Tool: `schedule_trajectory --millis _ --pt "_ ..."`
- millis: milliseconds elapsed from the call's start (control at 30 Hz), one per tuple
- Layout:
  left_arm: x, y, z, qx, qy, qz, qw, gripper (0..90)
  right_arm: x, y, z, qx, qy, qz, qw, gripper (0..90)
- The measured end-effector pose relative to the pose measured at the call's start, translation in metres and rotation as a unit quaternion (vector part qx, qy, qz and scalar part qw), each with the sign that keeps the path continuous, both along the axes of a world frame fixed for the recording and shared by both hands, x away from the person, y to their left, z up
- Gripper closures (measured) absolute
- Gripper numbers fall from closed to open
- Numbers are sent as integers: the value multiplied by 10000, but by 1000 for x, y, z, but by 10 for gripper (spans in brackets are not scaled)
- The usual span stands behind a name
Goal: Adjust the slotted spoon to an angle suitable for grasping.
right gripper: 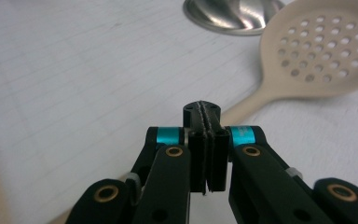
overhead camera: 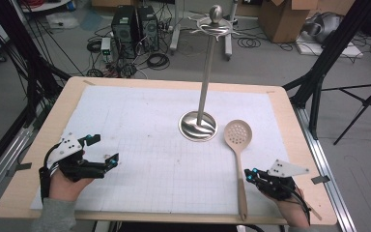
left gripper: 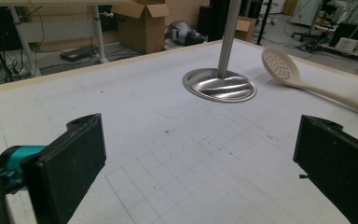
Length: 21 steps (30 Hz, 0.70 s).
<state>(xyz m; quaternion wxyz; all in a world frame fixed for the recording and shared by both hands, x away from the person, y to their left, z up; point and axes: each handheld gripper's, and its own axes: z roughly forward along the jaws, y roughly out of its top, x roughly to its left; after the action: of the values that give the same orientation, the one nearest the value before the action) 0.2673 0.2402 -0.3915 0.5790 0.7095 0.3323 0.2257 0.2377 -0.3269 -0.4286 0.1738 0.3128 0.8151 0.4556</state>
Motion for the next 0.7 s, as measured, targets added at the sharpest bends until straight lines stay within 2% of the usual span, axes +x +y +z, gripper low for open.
schedule_trajectory --millis 33,100,267,467,500,600,700 --pt "1 -1 1 30 -23 -4 10000 27 -10 -3 -4 -40 68 117 9999 898" --pt "1 -3 0 109 -18 21 9999 27 -19 -3 -8 -44 187 218 9996 898" --pt "3 -7 -2 180 15 -38 9998 27 -31 -3 -16 -147 290 334 9989 898" --pt "3 -6 -4 150 29 -32 9999 27 -36 -7 -20 -176 392 337 9985 898" --pt "3 -8 -5 206 51 -22 9998 27 -36 -5 -21 -214 447 443 9978 897" --pt "3 -14 -7 277 89 -77 9995 27 -35 1 -21 -157 482 472 9976 898" --pt "4 -17 -9 307 111 -119 9994 27 -32 9 -21 -206 479 511 9973 898"
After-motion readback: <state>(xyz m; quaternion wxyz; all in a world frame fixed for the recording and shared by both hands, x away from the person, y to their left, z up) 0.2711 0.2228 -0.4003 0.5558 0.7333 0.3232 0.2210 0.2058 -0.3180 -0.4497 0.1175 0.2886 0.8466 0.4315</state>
